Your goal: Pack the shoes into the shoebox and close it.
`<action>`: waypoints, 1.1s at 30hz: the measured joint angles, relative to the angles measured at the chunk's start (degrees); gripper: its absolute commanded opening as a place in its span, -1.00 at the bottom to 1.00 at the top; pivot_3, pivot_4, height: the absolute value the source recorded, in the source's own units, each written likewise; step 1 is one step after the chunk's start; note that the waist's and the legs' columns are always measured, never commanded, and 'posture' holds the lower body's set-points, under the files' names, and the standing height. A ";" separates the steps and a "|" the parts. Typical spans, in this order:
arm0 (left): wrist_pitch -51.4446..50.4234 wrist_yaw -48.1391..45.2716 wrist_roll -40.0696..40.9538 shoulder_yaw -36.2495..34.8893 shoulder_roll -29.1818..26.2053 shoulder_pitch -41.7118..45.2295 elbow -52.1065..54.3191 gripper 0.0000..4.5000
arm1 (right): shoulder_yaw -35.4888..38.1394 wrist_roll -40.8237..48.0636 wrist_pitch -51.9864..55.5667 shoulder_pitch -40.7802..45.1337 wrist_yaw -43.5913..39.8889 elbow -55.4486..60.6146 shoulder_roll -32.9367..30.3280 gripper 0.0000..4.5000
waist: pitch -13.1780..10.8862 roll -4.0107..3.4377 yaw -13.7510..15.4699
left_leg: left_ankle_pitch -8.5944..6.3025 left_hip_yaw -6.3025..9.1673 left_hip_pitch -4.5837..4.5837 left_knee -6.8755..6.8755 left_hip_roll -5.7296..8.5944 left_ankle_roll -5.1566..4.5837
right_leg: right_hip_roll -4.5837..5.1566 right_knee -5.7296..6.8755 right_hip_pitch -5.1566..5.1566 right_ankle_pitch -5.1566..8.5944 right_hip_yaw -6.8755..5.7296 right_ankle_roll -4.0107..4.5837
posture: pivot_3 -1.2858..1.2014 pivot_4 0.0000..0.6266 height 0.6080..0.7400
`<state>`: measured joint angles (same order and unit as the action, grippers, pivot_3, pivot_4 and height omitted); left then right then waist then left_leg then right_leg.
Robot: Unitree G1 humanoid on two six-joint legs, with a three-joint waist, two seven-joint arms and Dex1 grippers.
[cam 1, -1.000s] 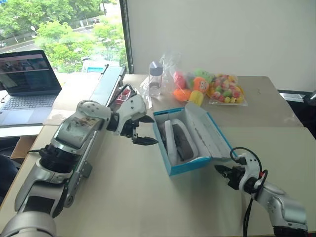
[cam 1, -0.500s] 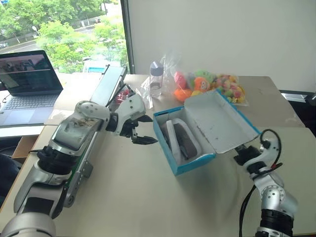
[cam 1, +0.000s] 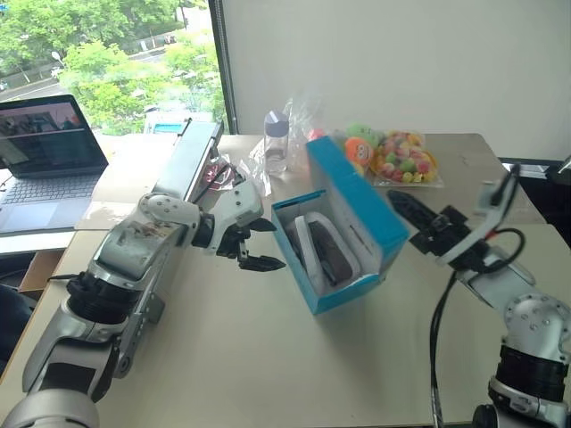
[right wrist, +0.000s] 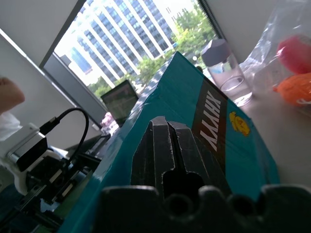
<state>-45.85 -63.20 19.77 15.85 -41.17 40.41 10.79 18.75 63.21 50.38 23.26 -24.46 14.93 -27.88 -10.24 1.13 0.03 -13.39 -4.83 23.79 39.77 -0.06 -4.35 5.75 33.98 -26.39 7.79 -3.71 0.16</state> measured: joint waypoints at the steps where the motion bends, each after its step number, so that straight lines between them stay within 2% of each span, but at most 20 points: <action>1: -0.39 0.43 0.04 -0.32 -0.10 -0.29 0.15 0.97 | -1.16 -1.17 -0.04 1.92 -0.70 -0.83 -0.22 -1.00 | 0.00 0.01 0.03 | 0.00 0.01 0.00 0.01 0.00 0.00 | -0.05 -0.01 0.02 0.00 0.01 0.00 | 0.03 -0.52 1.00; 4: -0.89 2.31 0.11 -2.13 -0.47 -1.38 0.91 0.97 | -5.42 -5.63 -0.91 7.79 -3.40 -6.63 -0.30 -1.00 | 0.00 0.02 0.08 | -0.02 0.01 0.02 0.01 -0.01 -0.03 | -0.09 -0.04 0.01 0.00 0.03 -0.01 | 0.03 -0.52 1.00; 7: -1.55 3.55 0.26 -3.23 -1.06 -2.47 1.39 0.97 | -7.93 -8.97 -2.20 10.21 -5.71 -11.45 0.72 -1.00 | 0.00 0.02 0.53 | -0.05 0.03 0.07 -0.02 -0.02 -0.07 | -0.12 -0.04 -0.03 -0.06 0.00 -0.19 | 0.03 -0.52 1.00; 11: -2.79 6.19 0.57 -4.50 -1.57 -4.63 3.83 0.97 | -16.12 -19.53 -8.07 18.05 -11.09 -26.53 5.33 -1.00 | -0.01 0.03 -0.20 | -0.08 -0.07 0.05 0.00 -0.02 -0.11 | -0.15 -0.04 -0.03 -0.12 0.09 -0.27 | 0.03 -0.52 1.00; 14: -3.22 7.58 0.65 -4.98 -1.72 -5.64 5.17 0.97 | -20.74 -25.59 -11.44 19.03 -13.90 -35.43 8.54 -1.00 | -0.01 0.03 -0.10 | -0.08 -0.01 0.06 -0.02 -0.03 -0.11 | -0.17 0.00 -0.04 -0.13 0.04 -0.34 | 0.03 -0.52 1.00; 18: -3.61 9.74 0.60 -6.05 -2.39 -7.25 6.51 0.97 | -22.46 -31.67 -14.85 23.21 -14.97 -43.88 11.16 -1.00 | 0.09 0.20 -0.64 | -0.08 -0.04 -0.04 0.04 -0.01 -0.11 | -0.16 -0.01 0.08 -0.15 0.13 -0.35 | 0.03 -0.52 1.00; 22: -4.57 11.41 0.67 -7.08 -2.45 -8.47 8.14 0.97 | -28.11 -39.67 -16.45 23.18 -16.95 -43.92 10.40 -1.00 | 0.25 0.39 -0.67 | -0.10 -0.02 -0.36 0.02 -0.04 -0.04 | -0.13 0.06 0.25 0.06 0.16 -0.02 | 0.03 -0.52 1.00; 23: -4.73 11.74 0.69 -7.25 -2.57 -8.93 8.67 0.97 | -29.88 -41.80 -17.10 22.85 -17.33 -43.01 9.85 -1.00 | 0.32 0.46 -0.57 | -0.31 0.00 -0.42 0.00 -0.06 0.35 | -0.14 0.06 0.28 0.06 0.14 -0.01 | 0.03 -0.52 1.00; 28: -5.45 12.45 0.75 -7.48 -2.76 -9.62 9.66 0.97 | -38.32 -52.48 -20.28 21.63 -18.04 -34.00 4.54 -1.00 | 0.51 0.46 -0.25 | -0.33 -0.02 -0.46 0.00 -0.03 0.42 | -0.09 0.07 0.31 0.07 0.15 0.00 | 0.03 -0.52 1.00; 33: -5.32 12.50 0.73 -7.41 -2.42 -9.53 9.65 0.97 | -37.30 -52.91 -14.06 20.56 -18.68 -26.13 2.81 -1.00 | 0.51 0.47 0.09 | -0.33 -0.02 -0.29 -0.01 -0.04 0.44 | -0.09 0.06 0.17 0.07 0.15 -0.01 | 0.03 -0.52 1.00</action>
<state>-51.16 -50.69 20.50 8.45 -43.59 30.89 20.44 -18.55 10.31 36.31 43.83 -43.14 -11.20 -25.07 -9.73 1.60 0.12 -13.72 -4.86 23.50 39.77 -0.11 -3.91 5.66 34.04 -26.22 7.86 -3.56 0.15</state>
